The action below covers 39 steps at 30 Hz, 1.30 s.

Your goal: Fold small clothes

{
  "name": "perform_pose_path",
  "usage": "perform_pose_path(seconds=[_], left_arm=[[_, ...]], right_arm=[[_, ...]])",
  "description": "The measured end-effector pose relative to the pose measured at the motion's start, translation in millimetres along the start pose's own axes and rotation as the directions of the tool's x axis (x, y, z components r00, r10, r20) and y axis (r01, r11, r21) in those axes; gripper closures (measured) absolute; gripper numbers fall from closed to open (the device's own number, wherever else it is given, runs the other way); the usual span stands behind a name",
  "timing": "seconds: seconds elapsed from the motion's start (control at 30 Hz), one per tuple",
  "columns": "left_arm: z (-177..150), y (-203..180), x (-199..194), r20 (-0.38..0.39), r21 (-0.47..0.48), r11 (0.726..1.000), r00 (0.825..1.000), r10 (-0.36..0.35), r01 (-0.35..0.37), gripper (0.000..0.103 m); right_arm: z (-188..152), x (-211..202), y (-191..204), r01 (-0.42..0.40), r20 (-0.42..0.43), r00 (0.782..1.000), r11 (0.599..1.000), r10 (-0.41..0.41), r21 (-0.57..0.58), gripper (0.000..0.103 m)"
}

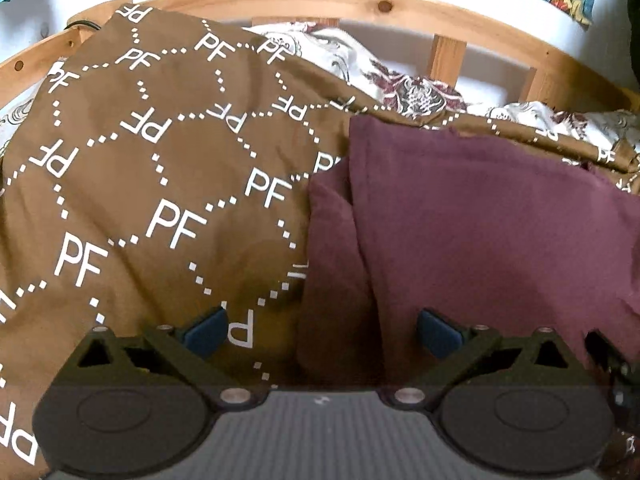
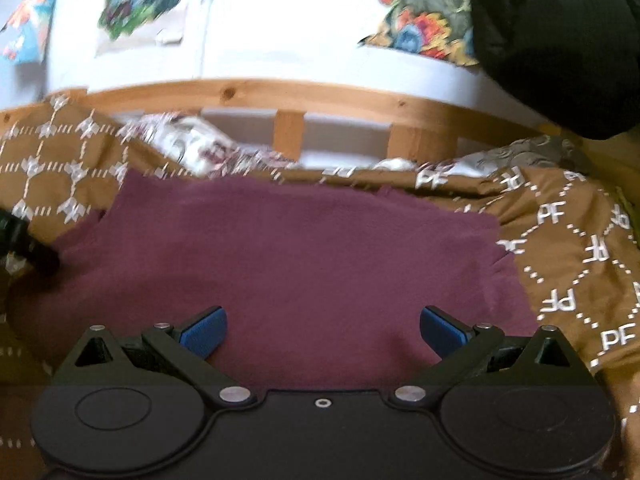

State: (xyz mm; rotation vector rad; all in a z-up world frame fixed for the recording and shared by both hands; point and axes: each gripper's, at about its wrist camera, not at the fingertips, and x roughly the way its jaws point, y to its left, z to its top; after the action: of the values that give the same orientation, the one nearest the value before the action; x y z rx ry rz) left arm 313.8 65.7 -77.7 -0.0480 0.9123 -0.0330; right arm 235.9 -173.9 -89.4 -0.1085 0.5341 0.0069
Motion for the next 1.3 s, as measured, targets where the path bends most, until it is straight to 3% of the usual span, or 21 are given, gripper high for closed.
perform_pose_path(seconds=[0.27,0.43,0.8,1.0,1.17,1.3], left_arm=[[-6.5,-5.3,9.6,-0.026,0.084,0.996,0.999,0.037,-0.035,0.001],[-9.0,-6.3,10.5,-0.031,0.062,0.997,0.999,0.041,-0.039,0.001],[-9.6,9.9,13.6,-0.038,-0.055,0.997,0.998,-0.054,0.052,0.0],[-0.7,3.7,17.0,-0.037,-0.056,0.991,0.992,-0.121,0.119,0.001],[7.8,-7.8,28.6,-0.055,0.009,0.994,0.993,-0.107,0.108,0.001],[10.0,-7.5,31.1,-0.058,-0.008,0.994,0.992,-0.112,0.112,0.001]], right_arm=[[-18.0,11.9,1.5,-0.058,-0.069,0.996,0.998,0.058,0.011,0.001],[-22.1,11.1,4.9,-0.053,-0.065,0.996,0.999,0.054,0.007,0.001],[-23.4,13.1,2.2,-0.063,-0.068,0.996,0.998,0.064,0.022,0.001],[-24.4,13.1,1.3,-0.065,-0.067,0.996,0.997,0.067,0.029,0.001],[-25.0,13.3,0.4,-0.068,-0.067,0.995,0.997,0.07,0.034,0.0],[-25.1,13.6,-0.6,-0.071,-0.067,0.995,0.997,0.074,0.038,0.0]])
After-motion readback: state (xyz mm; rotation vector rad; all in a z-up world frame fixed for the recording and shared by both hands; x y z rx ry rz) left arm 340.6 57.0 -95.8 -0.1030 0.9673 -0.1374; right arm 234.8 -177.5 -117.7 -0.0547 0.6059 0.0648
